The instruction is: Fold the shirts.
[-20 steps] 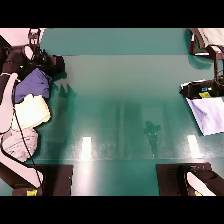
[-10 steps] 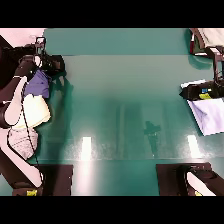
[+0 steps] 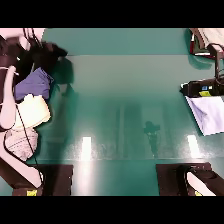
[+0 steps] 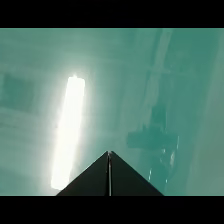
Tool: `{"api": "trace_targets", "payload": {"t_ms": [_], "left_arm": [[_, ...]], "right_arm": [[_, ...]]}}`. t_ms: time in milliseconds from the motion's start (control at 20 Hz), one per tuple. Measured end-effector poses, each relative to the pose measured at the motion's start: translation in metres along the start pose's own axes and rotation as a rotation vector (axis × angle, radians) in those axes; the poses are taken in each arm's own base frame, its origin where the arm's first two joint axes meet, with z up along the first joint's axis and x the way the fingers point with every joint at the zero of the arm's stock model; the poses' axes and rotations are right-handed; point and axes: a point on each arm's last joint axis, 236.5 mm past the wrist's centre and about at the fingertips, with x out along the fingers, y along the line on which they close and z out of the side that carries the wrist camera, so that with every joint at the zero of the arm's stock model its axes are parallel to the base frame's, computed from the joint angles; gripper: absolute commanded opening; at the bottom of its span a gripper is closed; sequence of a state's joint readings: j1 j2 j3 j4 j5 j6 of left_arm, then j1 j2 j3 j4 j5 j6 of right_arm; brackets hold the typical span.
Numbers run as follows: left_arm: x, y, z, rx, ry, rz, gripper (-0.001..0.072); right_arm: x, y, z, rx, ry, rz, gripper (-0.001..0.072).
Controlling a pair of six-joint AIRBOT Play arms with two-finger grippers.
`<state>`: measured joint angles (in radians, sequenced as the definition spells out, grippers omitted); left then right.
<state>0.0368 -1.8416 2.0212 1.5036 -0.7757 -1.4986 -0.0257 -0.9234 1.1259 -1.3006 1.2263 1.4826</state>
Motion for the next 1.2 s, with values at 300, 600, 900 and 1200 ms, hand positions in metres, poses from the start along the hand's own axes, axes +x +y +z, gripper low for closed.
{"api": "trace_targets", "payload": {"t_ms": [300, 600, 900, 1200], "left_arm": [[-0.207, -0.116, 0.111, 0.191, -0.271, -0.28, 0.0023], [-0.335, -0.233, 0.061, 0.388, -0.219, -0.662, 0.0023], [-0.267, -0.285, -0.054, 0.405, 0.12, -0.804, 0.0154], [-0.188, -0.261, -0.115, 0.207, 0.384, -0.725, 0.064]], "right_arm": [[-0.041, 0.008, 0.065, -0.015, -0.231, -0.005, 0.0027], [-0.099, 0.023, 0.111, -0.052, -0.408, 0.0, 0.0027], [-0.127, 0.033, 0.111, -0.077, -0.409, 0.006, 0.0027], [-0.13, 0.036, 0.094, -0.085, -0.343, 0.008, 0.0027]]}}
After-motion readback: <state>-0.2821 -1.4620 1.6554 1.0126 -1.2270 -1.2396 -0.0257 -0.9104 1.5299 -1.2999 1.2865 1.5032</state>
